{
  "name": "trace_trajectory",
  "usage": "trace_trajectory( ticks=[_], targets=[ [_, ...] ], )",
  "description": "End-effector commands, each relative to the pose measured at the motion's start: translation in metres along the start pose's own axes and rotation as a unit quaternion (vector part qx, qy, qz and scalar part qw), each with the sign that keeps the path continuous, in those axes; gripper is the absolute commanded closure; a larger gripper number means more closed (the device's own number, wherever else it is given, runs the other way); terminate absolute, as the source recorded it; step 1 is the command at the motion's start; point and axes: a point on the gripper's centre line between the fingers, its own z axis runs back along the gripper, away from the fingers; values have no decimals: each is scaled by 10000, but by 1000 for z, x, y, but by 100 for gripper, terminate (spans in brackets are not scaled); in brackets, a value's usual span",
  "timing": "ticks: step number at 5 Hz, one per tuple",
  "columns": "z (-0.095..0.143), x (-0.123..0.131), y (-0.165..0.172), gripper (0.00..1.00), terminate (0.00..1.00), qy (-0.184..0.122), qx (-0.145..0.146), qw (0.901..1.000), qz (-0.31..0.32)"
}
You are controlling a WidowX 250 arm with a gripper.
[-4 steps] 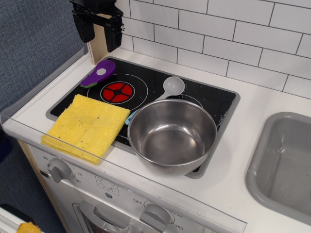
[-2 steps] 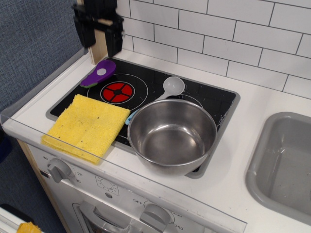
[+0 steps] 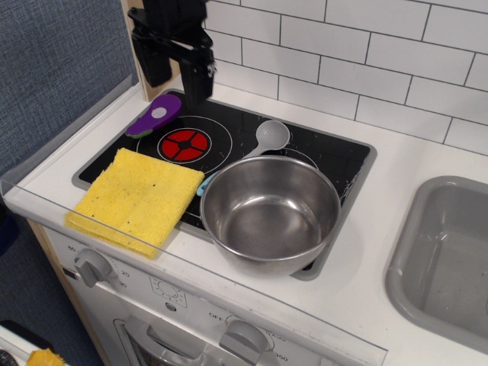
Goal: Picking up the pot and putting it on the yellow towel.
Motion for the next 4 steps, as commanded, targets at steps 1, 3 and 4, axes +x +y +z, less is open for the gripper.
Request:
trace_trajectory(
  ticks=[1, 3, 4],
  targets=[
    [-3, -29, -40, 0, 0, 55, 274, 9991, -316],
    [-57, -32, -76, 0, 0, 663, 332, 9971, -196],
    [-67, -32, -76, 0, 0, 790, 230, 9966, 67]
  ],
)
